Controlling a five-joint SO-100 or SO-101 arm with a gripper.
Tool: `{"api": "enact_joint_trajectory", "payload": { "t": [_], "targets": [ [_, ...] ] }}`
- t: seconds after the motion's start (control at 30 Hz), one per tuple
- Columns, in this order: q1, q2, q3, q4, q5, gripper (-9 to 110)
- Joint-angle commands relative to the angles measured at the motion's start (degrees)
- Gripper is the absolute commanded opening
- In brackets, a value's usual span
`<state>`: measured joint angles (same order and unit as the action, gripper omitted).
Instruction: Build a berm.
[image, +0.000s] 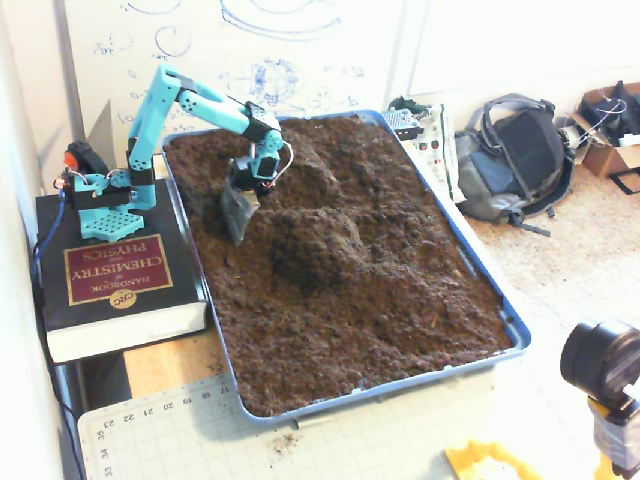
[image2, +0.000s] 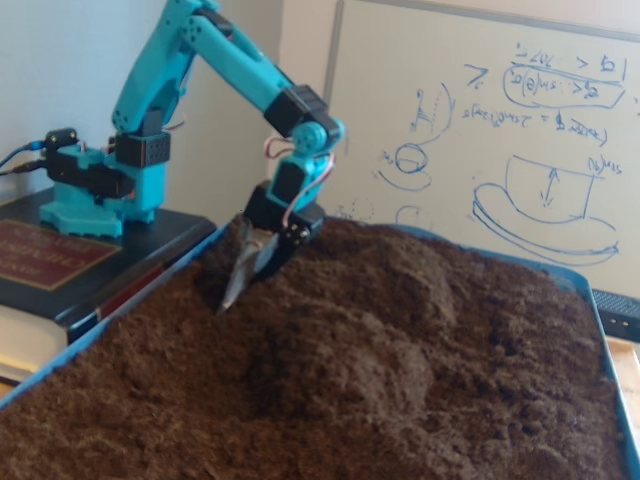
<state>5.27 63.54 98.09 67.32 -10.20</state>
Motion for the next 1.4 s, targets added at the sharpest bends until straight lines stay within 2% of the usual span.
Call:
{"api": "enact_joint_trajectory", "payload": {
  "t": [0.0, 0.87, 1.0, 1.37],
  "targets": [
    [0.44, -0.26, -8.96, -1.76, 0.35, 1],
    [0.44, -0.09, -31.99, -1.49, 0.26, 1],
    [0.18, 3.78, -31.46, -0.53, 0.35, 1],
    [-0.35, 18.98, -16.61, 22.15, -0.35, 1]
  ]
}}
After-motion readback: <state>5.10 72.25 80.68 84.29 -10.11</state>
